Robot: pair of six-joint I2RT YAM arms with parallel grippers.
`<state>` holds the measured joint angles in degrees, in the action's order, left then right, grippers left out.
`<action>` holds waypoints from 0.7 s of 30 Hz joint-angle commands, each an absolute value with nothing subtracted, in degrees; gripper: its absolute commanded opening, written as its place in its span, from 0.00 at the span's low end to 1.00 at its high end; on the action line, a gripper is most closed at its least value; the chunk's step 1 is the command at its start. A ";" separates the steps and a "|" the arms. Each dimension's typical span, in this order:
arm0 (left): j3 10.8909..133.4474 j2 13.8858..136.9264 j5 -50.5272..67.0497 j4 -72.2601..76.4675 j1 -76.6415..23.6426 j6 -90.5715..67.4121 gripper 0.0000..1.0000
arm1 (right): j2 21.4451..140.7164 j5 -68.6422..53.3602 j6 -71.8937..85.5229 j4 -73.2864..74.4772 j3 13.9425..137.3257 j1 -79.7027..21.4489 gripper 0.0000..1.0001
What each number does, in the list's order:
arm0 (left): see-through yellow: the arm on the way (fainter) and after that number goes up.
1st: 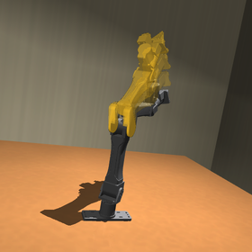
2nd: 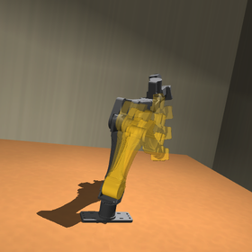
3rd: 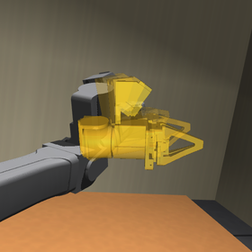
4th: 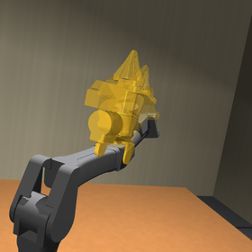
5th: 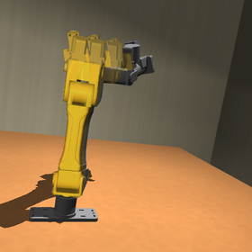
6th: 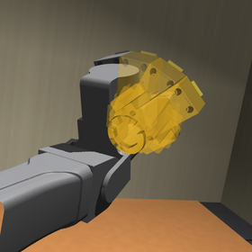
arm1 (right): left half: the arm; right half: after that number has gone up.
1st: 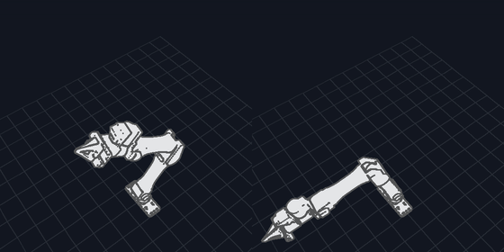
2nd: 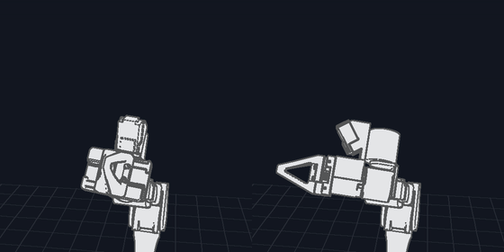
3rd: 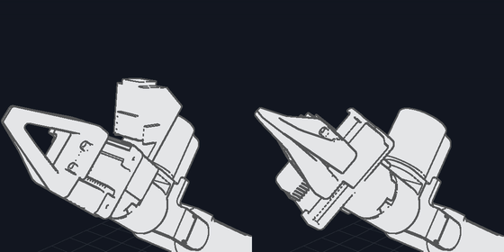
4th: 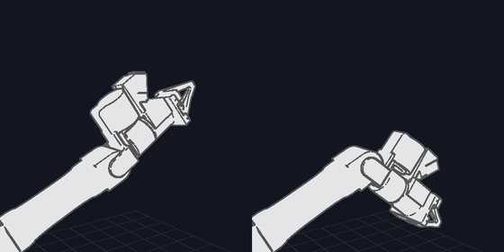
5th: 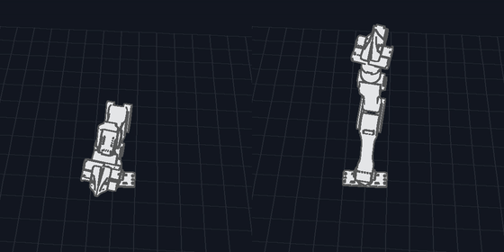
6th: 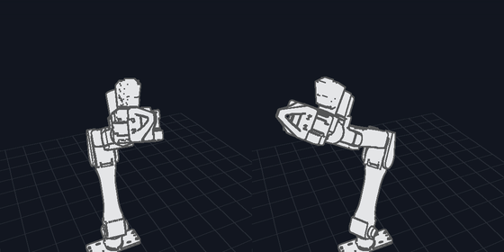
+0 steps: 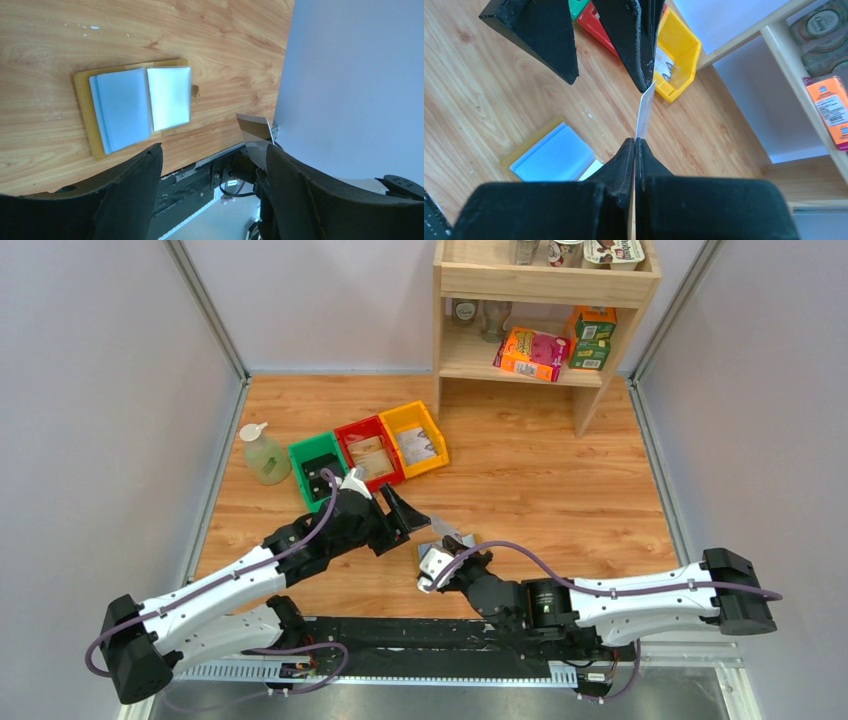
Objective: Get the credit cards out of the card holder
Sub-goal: Place the credit card in the storage box.
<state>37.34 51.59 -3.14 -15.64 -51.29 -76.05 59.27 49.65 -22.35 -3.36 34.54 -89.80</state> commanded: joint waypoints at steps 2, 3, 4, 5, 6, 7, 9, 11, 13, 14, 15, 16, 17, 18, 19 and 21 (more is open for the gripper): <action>38.32 49.31 -1.76 -12.04 -51.15 -79.98 0.82 | 61.61 54.84 -26.63 -12.03 36.39 -90.88 0.00; 38.23 48.78 -1.93 -12.39 -51.15 -80.24 0.82 | 61.96 55.10 -26.72 -12.74 36.13 -90.79 0.00; 38.06 48.34 -2.46 -12.65 -51.24 -80.59 0.82 | 62.22 54.93 -26.54 -12.92 35.95 -90.79 0.00; 37.71 47.47 -2.63 -12.74 -51.24 -81.12 0.82 | 62.40 55.54 -26.02 -13.09 35.95 -90.79 0.00; 37.36 46.94 -3.16 -12.74 -51.24 -81.30 0.82 | 62.66 56.07 -25.84 -13.62 35.77 -90.79 0.00; 37.09 45.89 -3.43 -12.83 -51.24 -81.73 0.82 | 62.75 56.94 -25.75 -14.23 35.51 -90.70 0.00; 36.57 44.22 -4.22 -13.53 -51.15 -82.09 0.82 | 63.02 58.53 -24.97 -14.59 35.33 -90.35 0.00; 36.56 42.98 -5.10 -15.20 -51.24 -82.18 0.82 | 62.93 59.23 -24.00 -14.76 34.98 -89.83 0.00; 36.39 42.19 -5.62 -15.90 -51.24 -82.44 0.82 | 62.49 59.59 -23.73 -15.20 34.72 -89.65 0.00; 36.13 42.19 -5.36 -15.91 -51.24 -82.88 0.82 | 62.23 59.50 -23.73 -15.64 34.54 -89.65 0.00; 36.12 42.36 -5.19 -15.47 -51.24 -82.97 0.82 | 61.97 58.98 -23.82 -16.08 34.28 -89.65 0.00; 36.04 42.89 -4.66 -15.03 -51.24 -83.14 0.82 | 61.88 58.28 -24.08 -16.52 34.19 -89.74 0.00; 36.04 43.41 -4.31 -14.25 -51.15 -83.14 0.82 | 61.88 57.66 -24.26 -16.87 34.28 -89.65 0.00; 36.30 44.64 -3.61 -13.28 -51.24 -83.14 0.82 | 62.05 57.05 -24.61 -17.05 34.36 -89.82 0.00; 36.47 45.26 -2.82 -12.84 -51.24 -83.14 0.82 | 62.31 56.52 -24.87 -17.14 34.45 -89.65 0.00; 37.00 47.37 -1.68 -10.64 -51.24 -83.06 0.81 | 63.19 56.16 -25.75 -17.31 34.80 -89.74 0.00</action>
